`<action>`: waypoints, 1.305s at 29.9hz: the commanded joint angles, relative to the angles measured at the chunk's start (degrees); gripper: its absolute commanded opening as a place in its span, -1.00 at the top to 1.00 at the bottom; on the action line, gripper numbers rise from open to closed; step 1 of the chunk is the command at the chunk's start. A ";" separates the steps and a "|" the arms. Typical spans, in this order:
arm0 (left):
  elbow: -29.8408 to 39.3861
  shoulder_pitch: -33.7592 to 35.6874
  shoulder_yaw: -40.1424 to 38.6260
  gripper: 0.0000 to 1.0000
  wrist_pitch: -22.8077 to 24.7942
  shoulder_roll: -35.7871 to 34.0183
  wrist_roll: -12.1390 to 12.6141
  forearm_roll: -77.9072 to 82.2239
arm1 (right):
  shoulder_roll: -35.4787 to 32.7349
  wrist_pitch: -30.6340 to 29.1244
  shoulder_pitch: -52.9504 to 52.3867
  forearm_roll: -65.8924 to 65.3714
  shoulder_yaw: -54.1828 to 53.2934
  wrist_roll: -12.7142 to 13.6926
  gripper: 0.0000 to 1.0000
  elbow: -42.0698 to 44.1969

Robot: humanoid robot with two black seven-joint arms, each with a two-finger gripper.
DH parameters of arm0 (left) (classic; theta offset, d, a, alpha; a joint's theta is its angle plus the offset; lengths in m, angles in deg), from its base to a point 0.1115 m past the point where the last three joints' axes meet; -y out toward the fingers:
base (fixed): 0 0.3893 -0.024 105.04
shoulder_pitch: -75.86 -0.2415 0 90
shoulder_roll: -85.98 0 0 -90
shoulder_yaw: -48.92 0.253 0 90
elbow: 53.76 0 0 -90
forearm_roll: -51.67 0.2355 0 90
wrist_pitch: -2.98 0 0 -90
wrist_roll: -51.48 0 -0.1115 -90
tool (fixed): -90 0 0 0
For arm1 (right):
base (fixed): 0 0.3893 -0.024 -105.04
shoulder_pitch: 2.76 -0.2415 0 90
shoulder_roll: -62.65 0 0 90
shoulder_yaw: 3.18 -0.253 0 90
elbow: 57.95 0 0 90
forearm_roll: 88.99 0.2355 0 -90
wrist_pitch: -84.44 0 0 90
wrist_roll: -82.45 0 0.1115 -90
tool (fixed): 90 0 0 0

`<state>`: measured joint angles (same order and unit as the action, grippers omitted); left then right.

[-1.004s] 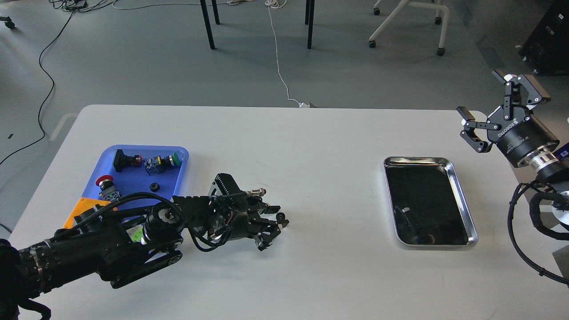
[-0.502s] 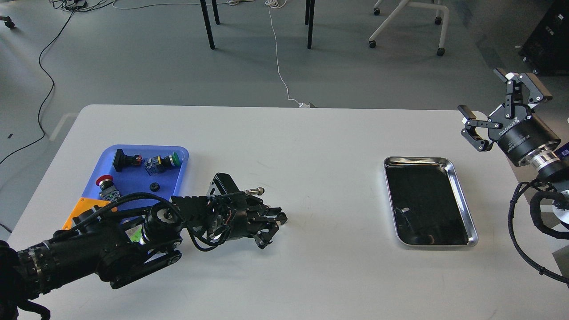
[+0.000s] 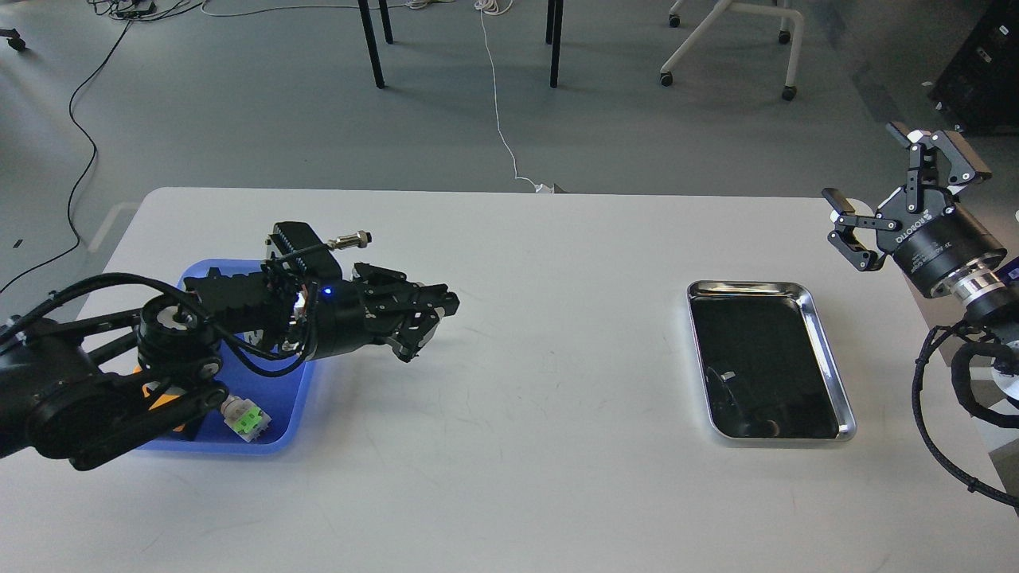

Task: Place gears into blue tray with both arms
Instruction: 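Carry the ring with the left gripper into the blue tray, release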

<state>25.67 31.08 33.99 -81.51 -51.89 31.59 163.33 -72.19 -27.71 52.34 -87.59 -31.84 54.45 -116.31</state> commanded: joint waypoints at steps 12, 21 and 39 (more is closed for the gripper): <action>-8.05 -10.24 1.49 0.67 -4.19 -7.23 -0.50 0.14 | 0.45 0.27 0.01 0.00 -0.08 0.00 -0.98 -0.27; -11.93 -12.34 1.40 0.57 -5.95 -5.83 -0.59 -0.21 | 0.19 0.18 0.01 0.00 -0.08 0.00 -0.98 -0.27; -11.84 -12.00 -0.62 -0.83 -16.23 -4.51 -1.73 -11.79 | 0.45 0.44 -0.08 -0.09 -0.87 0.00 -0.98 0.08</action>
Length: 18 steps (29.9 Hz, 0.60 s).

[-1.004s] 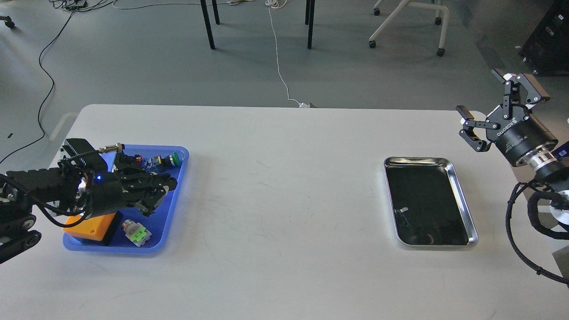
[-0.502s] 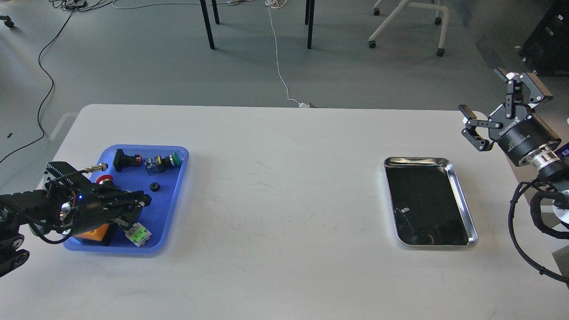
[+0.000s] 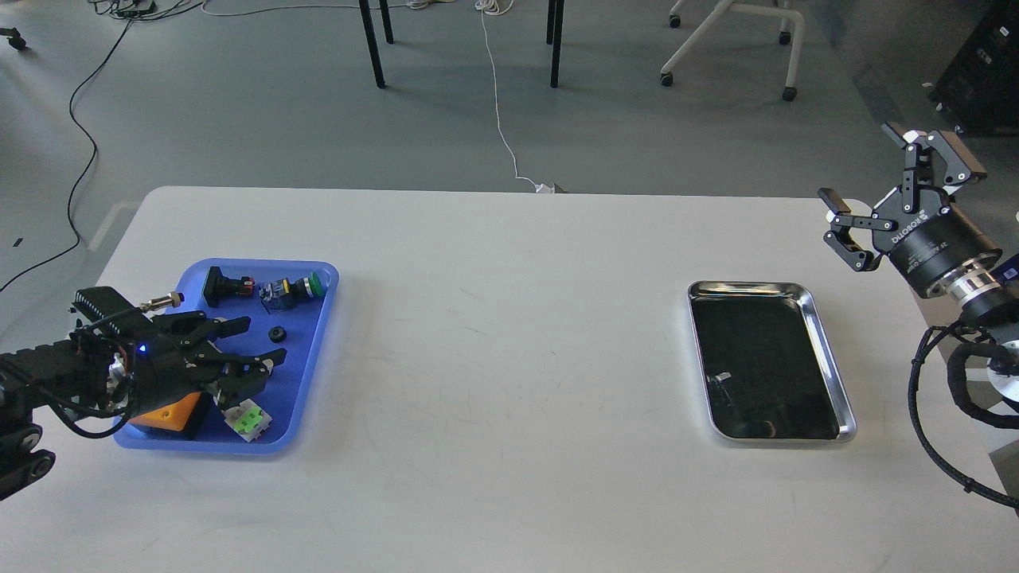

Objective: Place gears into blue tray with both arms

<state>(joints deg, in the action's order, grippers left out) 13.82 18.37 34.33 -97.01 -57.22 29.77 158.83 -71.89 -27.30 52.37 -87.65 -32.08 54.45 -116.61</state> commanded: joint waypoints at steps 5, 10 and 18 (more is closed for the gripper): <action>0.01 7.37 -3.78 -0.95 -0.30 3.80 0.09 -34.78 | 0.86 0.82 -0.29 -0.02 -4.84 0.00 -0.98 1.00; -0.86 16.07 -3.87 -0.96 1.01 9.06 0.45 -52.72 | 4.72 1.35 -1.69 -0.02 -9.59 0.00 -0.98 4.07; -17.54 17.94 -10.88 -0.96 14.71 18.82 0.45 -78.92 | 9.11 1.52 -1.69 0.24 -14.42 0.00 -0.98 4.43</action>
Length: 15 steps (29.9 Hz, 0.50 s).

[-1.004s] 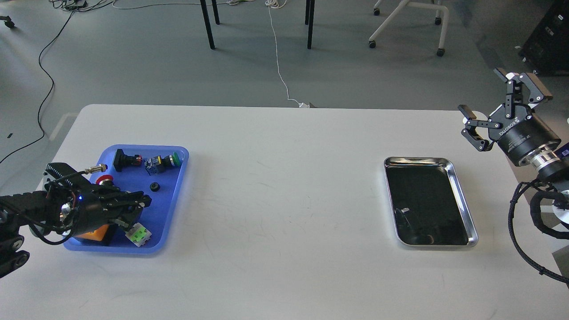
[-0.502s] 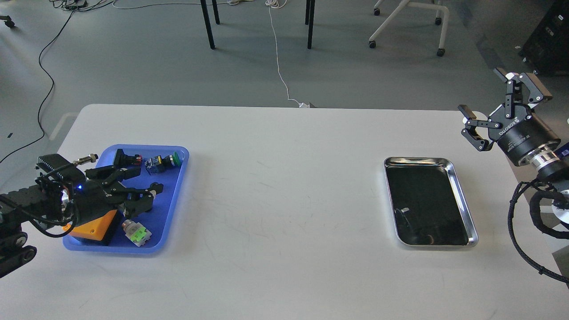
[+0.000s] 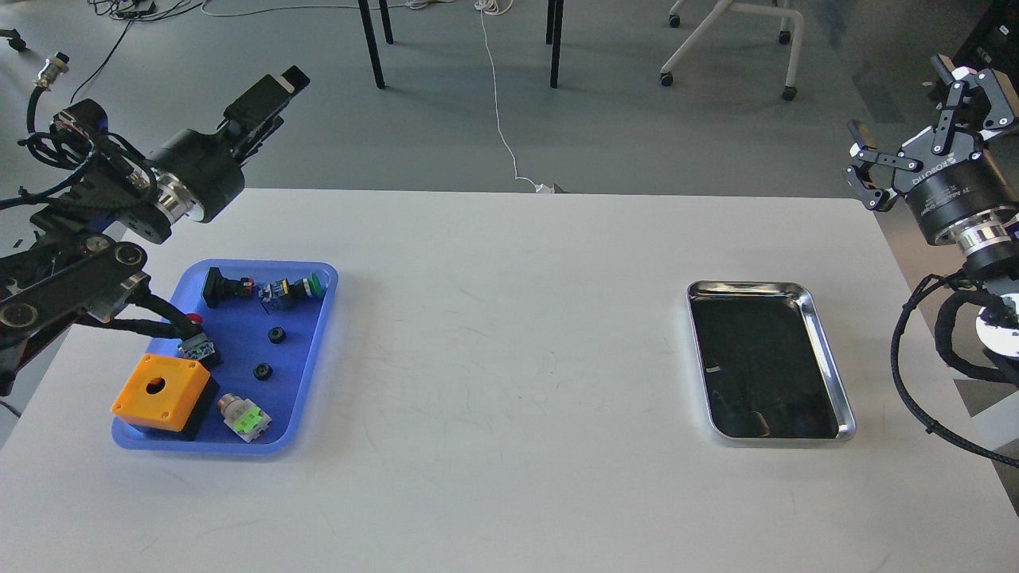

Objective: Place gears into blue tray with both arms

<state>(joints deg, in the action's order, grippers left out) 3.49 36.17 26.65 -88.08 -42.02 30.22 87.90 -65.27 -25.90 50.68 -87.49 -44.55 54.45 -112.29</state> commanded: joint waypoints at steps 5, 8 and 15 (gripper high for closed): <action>-18.92 0.14 -9.10 -0.96 17.04 7.76 -0.10 -18.64 | 7.51 0.39 -1.32 0.25 -5.03 0.00 -0.98 6.16; -27.43 0.05 -11.48 -0.95 24.60 10.48 -0.10 -26.36 | 12.16 0.30 -3.52 2.71 -7.22 3.11 -0.98 12.40; -38.97 1.28 -13.06 -0.95 29.06 16.55 1.30 -38.24 | 17.44 -0.40 -7.56 3.77 -10.13 7.69 -0.98 21.36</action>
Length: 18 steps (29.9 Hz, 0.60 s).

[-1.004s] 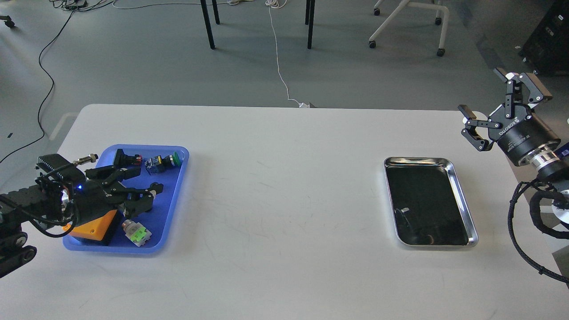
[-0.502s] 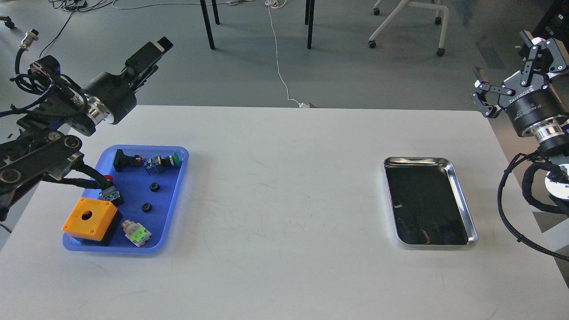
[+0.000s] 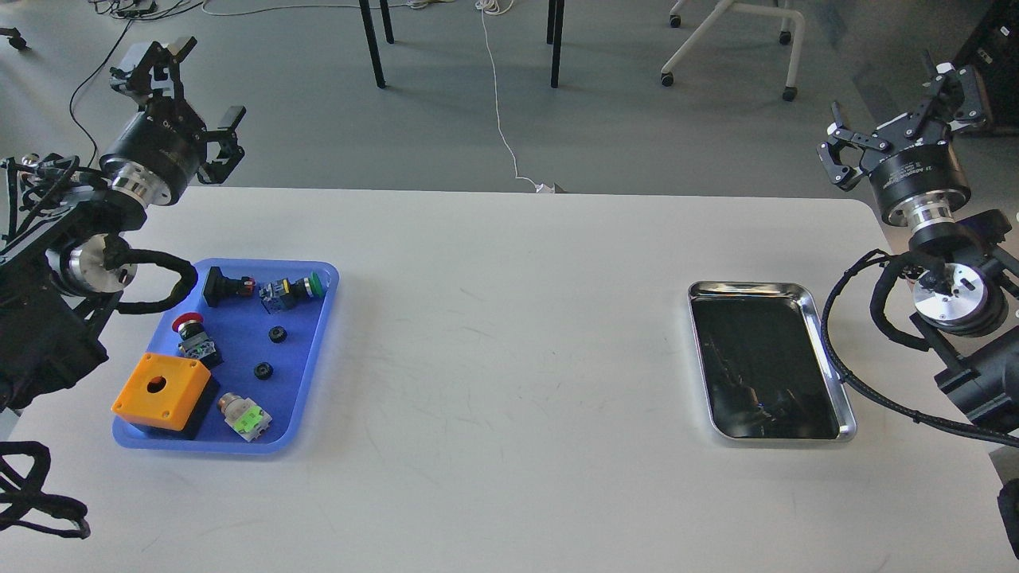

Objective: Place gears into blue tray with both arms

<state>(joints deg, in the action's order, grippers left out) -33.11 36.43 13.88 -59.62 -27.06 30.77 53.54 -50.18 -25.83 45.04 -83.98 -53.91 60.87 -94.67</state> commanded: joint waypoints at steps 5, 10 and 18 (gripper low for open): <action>-2.28 1.29 -0.99 -0.95 0.60 3.01 1.91 -8.72 | 4.29 -0.65 -4.38 0.26 -0.94 2.94 -0.98 7.45; 0.35 1.02 -1.70 -0.96 0.60 4.67 3.66 -9.61 | 4.73 -2.40 -4.38 0.52 -1.12 3.47 -0.98 7.19; 2.91 1.20 -2.22 -0.96 0.60 4.50 4.19 -10.57 | 5.34 -3.73 -4.38 0.97 -0.86 3.47 -0.98 6.93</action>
<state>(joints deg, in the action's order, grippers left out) -30.45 37.39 11.96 -59.01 -22.60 34.98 43.56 -44.80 -29.28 40.65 -82.95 -55.37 64.32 -87.65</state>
